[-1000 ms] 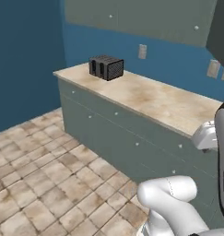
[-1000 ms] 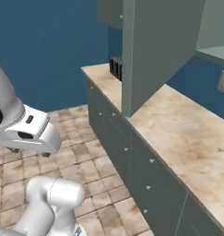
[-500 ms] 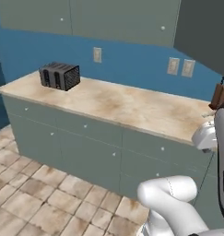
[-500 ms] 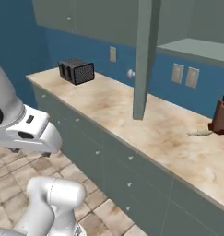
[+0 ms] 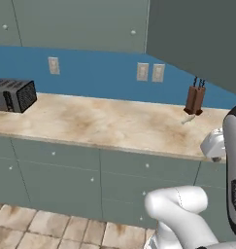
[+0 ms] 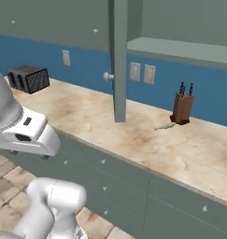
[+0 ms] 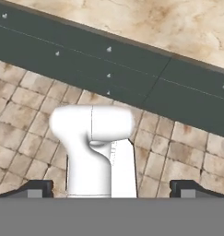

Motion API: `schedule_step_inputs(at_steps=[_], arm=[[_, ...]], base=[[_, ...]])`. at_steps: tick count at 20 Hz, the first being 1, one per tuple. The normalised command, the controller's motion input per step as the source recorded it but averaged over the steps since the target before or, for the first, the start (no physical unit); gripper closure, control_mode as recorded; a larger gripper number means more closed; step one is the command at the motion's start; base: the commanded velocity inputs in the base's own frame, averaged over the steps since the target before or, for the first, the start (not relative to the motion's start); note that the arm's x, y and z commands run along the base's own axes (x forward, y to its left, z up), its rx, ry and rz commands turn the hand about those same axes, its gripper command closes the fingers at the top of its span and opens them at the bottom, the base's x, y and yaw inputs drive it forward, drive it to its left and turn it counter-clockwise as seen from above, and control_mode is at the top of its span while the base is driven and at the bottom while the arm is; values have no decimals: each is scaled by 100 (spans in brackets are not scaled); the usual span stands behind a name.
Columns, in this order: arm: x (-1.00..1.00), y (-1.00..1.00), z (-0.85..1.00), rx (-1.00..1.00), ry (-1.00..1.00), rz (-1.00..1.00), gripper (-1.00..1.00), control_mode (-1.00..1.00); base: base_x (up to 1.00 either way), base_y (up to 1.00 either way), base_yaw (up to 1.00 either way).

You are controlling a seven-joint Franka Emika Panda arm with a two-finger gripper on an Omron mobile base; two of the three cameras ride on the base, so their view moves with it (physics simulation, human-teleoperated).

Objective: Close all open cabinet doors.

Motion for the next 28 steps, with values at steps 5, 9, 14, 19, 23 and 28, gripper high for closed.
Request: schedule_step_inputs(at_steps=[5,9,14,19,23,28], arm=[[0,0,0,0,0,0,-100,100],[0,0,0,0,0,0,-100,100],[0,0,0,0,0,0,-100,100],[0,0,0,0,0,0,-100,100],[0,0,0,0,0,0,-100,100],[0,0,0,0,0,0,-100,100]], base=[[63,0,-33],[74,8,-27],[64,0,-32],[54,0,-30],[49,0,-24],[25,0,-11]])
